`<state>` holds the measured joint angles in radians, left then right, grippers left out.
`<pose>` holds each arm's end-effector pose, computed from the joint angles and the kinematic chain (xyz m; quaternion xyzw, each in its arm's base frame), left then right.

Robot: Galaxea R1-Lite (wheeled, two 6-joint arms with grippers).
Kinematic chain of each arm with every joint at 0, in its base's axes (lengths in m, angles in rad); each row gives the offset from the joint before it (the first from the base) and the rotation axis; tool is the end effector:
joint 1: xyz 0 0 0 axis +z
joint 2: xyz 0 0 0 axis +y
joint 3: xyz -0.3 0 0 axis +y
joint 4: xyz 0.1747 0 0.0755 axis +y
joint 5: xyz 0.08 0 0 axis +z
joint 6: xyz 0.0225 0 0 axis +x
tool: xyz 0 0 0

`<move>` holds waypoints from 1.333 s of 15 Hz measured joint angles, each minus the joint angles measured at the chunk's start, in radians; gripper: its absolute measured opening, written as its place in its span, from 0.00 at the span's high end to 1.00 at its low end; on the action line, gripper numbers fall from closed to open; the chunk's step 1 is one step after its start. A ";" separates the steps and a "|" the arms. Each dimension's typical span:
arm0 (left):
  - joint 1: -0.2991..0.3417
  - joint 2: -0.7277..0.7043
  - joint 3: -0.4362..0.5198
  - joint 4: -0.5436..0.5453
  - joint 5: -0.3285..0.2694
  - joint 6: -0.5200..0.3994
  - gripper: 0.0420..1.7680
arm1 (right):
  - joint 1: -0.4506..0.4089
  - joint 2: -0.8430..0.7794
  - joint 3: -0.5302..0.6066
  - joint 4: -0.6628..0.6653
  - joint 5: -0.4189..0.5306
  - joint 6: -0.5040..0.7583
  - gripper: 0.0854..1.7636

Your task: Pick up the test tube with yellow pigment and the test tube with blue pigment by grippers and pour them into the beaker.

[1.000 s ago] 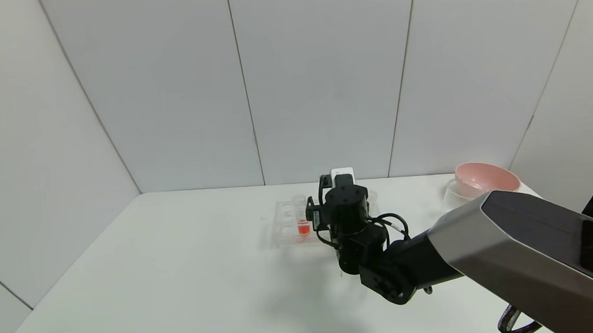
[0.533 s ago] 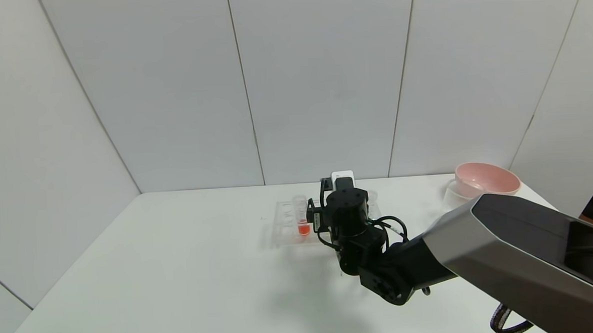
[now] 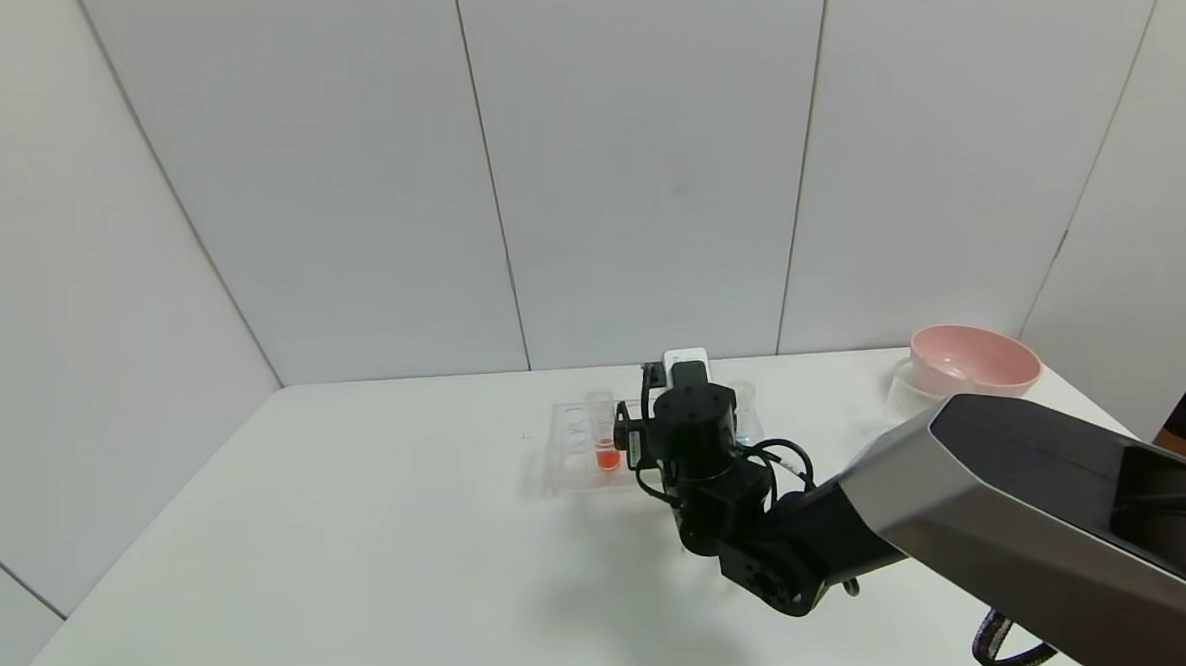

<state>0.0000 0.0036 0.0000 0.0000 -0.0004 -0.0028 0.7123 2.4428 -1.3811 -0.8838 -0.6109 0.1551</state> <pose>-0.0225 0.0000 0.0756 -0.0014 0.0018 -0.0002 1.0000 0.3699 0.3024 0.0598 0.0227 0.0738 0.0449 0.9960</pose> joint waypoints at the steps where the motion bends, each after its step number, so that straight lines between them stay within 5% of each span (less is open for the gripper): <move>1: 0.000 0.000 0.000 0.000 0.000 0.000 0.00 | -0.001 0.002 0.000 0.000 0.001 0.000 0.03; 5: 0.000 0.000 0.000 0.000 0.000 0.000 0.00 | -0.004 0.011 0.001 0.000 0.011 0.008 0.03; 12: 0.000 0.000 0.000 0.000 0.000 0.000 0.00 | -0.001 0.013 0.003 0.003 0.009 0.009 0.58; 13: 0.000 0.000 0.000 0.000 0.000 0.000 0.00 | -0.001 0.012 0.003 0.002 0.011 0.009 0.71; 20: 0.000 0.000 0.000 0.000 0.000 0.000 0.00 | 0.002 0.006 0.005 0.007 0.009 0.007 0.70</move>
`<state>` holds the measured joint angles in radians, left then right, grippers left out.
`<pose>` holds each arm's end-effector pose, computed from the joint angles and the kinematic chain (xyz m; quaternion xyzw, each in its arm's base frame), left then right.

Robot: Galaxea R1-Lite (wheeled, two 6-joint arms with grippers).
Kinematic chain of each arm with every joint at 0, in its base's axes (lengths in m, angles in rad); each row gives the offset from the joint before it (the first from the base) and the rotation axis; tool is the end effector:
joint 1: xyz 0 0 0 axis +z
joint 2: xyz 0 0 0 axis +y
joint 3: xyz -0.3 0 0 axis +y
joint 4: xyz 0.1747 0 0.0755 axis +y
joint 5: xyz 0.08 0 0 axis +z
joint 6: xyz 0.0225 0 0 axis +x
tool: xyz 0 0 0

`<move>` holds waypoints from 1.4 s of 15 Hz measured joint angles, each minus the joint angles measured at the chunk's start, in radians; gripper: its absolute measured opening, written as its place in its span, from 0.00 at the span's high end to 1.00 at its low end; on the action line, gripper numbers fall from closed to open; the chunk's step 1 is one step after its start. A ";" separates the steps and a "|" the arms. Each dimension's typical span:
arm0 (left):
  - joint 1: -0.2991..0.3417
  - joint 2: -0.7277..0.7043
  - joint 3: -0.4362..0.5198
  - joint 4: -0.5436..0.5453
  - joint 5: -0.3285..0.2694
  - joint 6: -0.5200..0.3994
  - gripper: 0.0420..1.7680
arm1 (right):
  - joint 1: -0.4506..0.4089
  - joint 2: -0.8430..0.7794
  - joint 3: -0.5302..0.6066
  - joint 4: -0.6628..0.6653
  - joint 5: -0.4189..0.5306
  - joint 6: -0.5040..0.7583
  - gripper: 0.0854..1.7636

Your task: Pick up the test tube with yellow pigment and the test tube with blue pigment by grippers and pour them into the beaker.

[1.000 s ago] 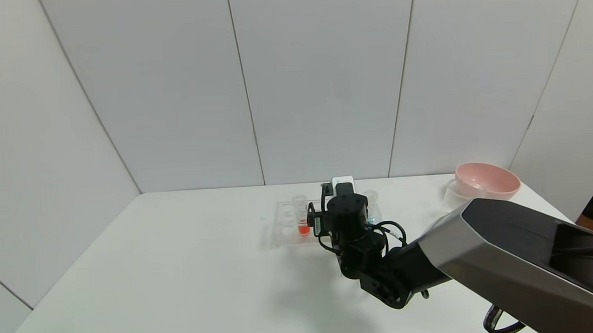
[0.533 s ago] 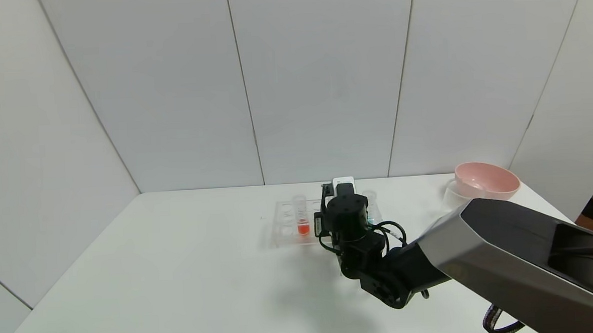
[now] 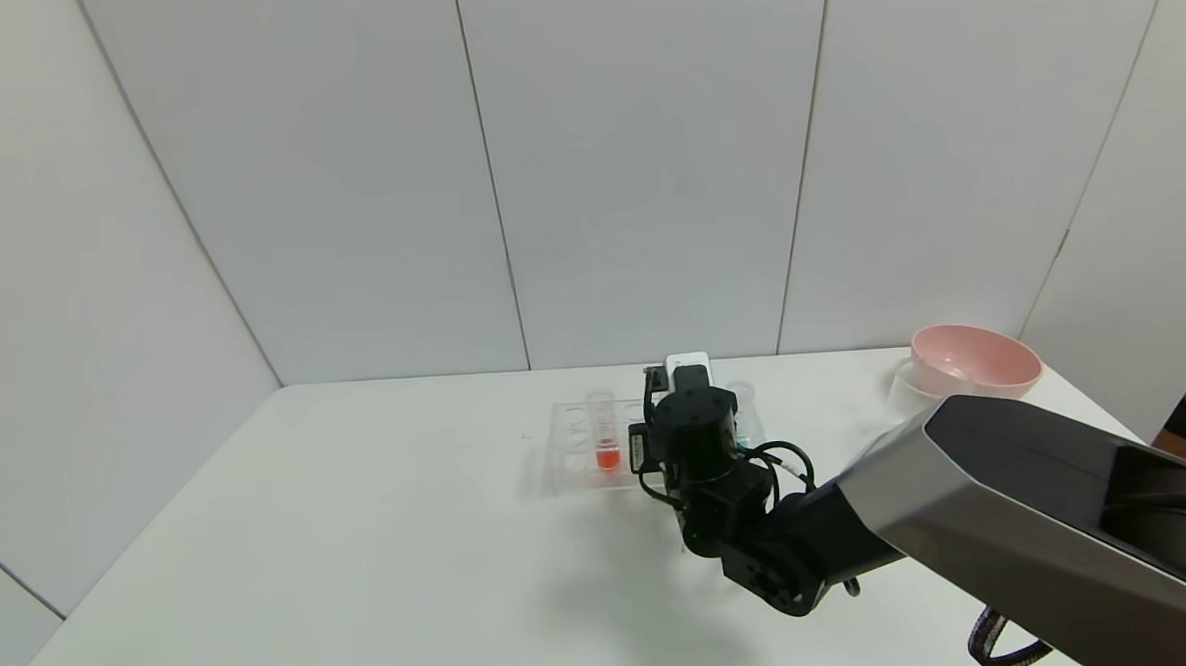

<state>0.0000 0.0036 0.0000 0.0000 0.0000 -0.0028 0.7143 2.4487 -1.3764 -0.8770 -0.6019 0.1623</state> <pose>-0.0225 0.0000 0.0756 -0.0014 0.0018 0.0000 1.0000 0.3690 0.3031 0.0552 0.0211 0.0814 0.0495 0.9952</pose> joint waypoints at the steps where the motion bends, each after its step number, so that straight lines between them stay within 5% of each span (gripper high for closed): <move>1: 0.000 0.000 0.000 0.000 0.000 0.000 0.00 | 0.002 -0.002 0.000 0.001 0.000 -0.003 0.70; 21: 0.000 0.000 0.000 0.000 0.000 0.000 0.00 | 0.021 -0.159 -0.007 0.013 -0.001 -0.110 0.70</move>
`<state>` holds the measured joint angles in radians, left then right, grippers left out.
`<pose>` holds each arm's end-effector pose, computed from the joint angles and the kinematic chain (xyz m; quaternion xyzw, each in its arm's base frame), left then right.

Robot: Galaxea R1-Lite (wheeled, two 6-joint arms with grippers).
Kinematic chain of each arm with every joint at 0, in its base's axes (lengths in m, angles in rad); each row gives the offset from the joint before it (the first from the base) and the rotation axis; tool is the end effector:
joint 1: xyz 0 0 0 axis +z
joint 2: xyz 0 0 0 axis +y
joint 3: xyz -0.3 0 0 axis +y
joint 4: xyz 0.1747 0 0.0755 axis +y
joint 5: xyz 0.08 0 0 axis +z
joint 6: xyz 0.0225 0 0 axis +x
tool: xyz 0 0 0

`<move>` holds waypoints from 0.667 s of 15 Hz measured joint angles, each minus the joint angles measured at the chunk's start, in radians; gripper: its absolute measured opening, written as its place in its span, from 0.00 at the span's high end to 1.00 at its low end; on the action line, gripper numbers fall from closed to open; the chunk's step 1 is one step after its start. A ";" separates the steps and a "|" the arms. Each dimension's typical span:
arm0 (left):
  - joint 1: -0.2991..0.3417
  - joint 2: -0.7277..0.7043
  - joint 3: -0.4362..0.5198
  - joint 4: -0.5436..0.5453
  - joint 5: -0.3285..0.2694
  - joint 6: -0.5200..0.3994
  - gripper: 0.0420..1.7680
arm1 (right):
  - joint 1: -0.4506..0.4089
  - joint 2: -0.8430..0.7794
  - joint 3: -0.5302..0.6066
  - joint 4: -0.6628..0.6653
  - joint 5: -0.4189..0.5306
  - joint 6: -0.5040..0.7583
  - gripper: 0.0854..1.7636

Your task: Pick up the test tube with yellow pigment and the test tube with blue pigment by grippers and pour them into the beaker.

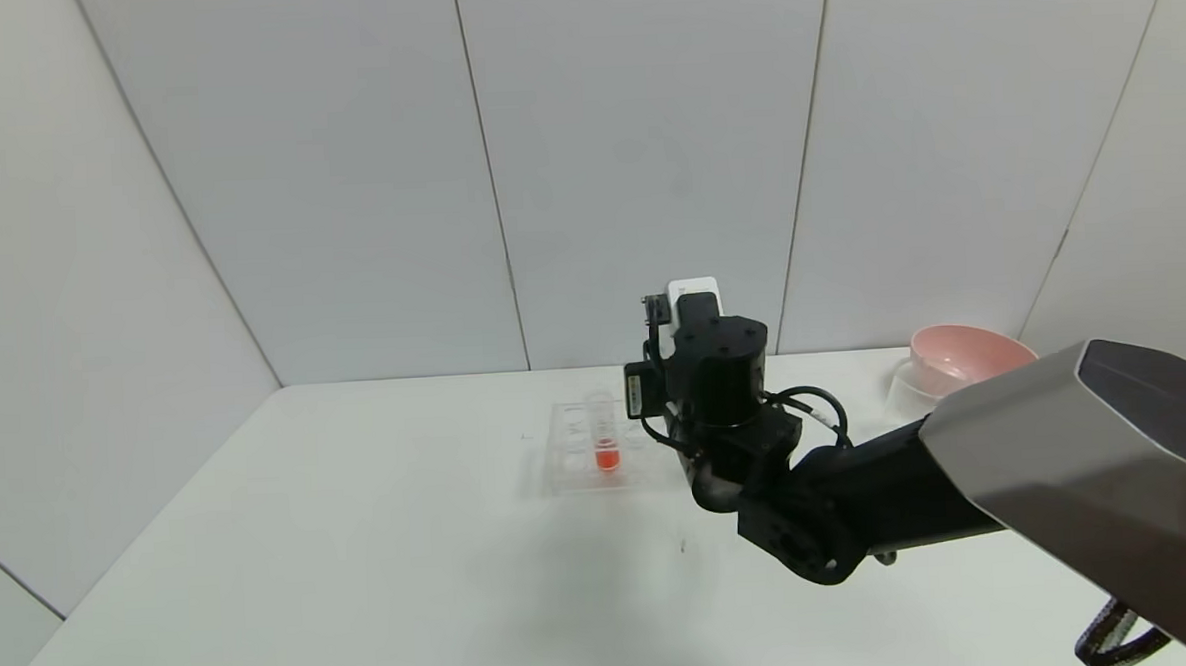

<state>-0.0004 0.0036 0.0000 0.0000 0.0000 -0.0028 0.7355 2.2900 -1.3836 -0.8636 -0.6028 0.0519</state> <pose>-0.0225 0.0000 0.0756 -0.0014 0.0018 -0.0002 1.0000 0.3520 0.3014 0.1305 0.0126 0.0185 0.0658 0.9976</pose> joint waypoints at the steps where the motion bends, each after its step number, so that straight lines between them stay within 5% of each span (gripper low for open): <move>1: 0.000 0.000 0.000 0.000 0.000 0.000 0.00 | -0.001 -0.016 0.010 0.001 0.006 -0.013 0.70; 6: 0.000 0.000 0.000 0.000 0.000 0.000 0.00 | -0.043 -0.199 0.143 0.065 0.193 -0.044 0.70; 10: 0.000 0.000 0.000 0.000 0.000 0.000 0.00 | -0.149 -0.416 0.318 0.170 0.513 -0.045 0.70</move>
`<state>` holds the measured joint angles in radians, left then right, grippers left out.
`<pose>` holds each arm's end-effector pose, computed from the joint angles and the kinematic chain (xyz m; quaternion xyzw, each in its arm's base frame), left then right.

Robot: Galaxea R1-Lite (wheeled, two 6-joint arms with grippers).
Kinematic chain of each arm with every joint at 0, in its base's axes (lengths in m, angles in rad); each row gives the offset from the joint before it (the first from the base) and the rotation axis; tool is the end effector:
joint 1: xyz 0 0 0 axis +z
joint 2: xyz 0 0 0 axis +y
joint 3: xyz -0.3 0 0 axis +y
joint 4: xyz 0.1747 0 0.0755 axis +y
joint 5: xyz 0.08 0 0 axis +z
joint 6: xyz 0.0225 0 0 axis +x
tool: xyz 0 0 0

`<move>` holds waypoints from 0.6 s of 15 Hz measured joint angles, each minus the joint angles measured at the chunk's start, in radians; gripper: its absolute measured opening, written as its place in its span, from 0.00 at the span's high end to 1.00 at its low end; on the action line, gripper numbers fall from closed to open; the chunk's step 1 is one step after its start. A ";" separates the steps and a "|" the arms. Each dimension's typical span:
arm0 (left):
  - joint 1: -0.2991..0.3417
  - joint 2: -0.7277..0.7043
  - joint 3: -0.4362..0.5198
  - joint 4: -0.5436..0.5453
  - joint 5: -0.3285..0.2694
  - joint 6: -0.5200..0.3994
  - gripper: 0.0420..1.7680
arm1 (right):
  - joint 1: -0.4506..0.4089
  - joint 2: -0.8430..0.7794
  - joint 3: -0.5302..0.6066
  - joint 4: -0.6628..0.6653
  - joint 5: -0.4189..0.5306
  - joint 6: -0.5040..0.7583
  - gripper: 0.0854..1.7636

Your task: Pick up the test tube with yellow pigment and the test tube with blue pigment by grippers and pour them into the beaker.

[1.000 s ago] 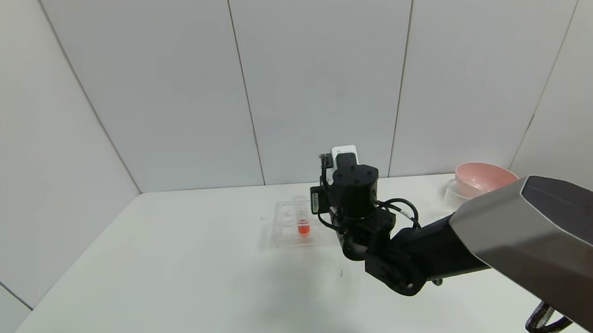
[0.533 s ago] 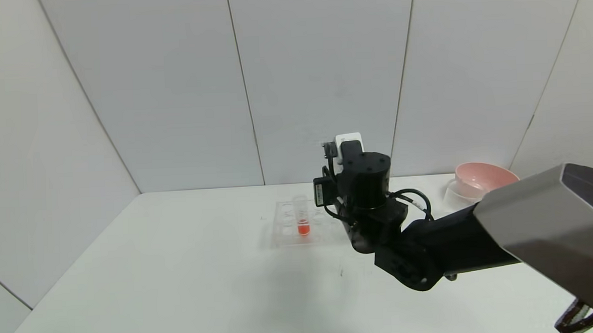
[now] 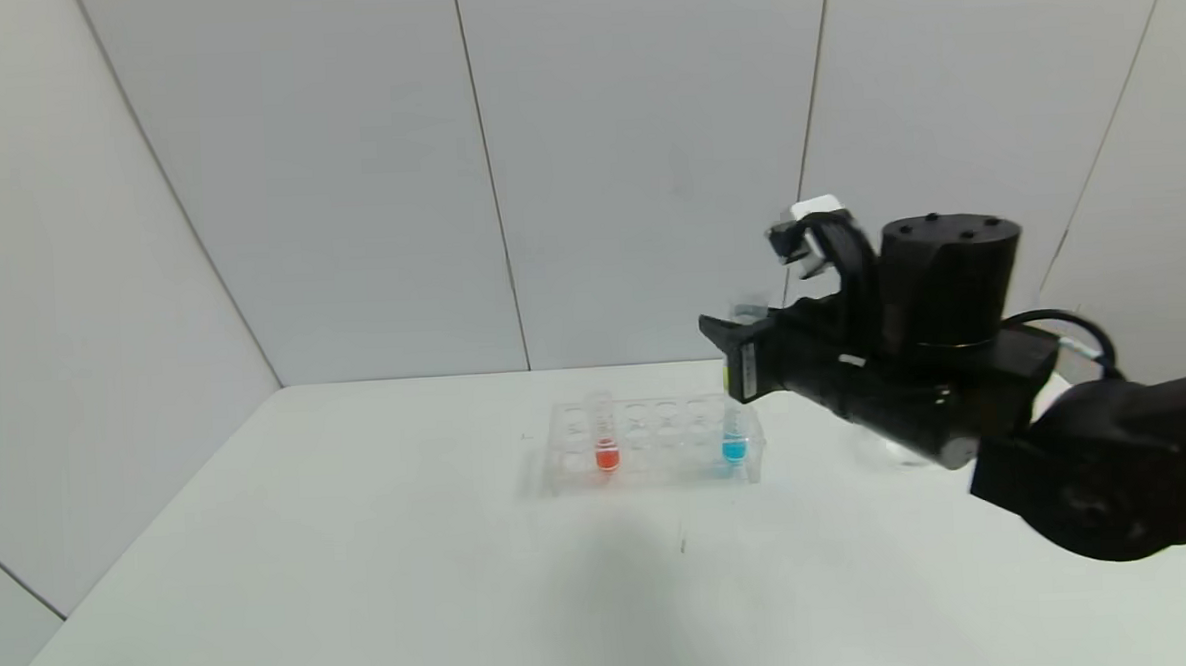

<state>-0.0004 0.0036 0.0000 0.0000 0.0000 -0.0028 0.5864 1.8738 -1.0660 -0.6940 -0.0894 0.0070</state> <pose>-0.0225 0.0000 0.0756 -0.0014 0.0018 -0.0002 1.0000 0.3064 0.2012 0.2006 -0.0155 0.0545 0.2454 0.9678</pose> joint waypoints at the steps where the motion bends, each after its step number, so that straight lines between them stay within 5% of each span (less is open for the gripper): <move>1: 0.000 0.000 0.000 0.000 0.000 0.000 0.00 | -0.053 -0.057 0.048 0.028 0.109 -0.002 0.70; 9: 0.000 0.000 0.000 0.000 0.000 0.000 0.00 | -0.609 -0.319 0.211 0.297 0.801 -0.208 0.70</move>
<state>0.0000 0.0036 0.0000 0.0000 0.0000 -0.0023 -0.0221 1.5553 -0.8547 -0.3968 0.7113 -0.2011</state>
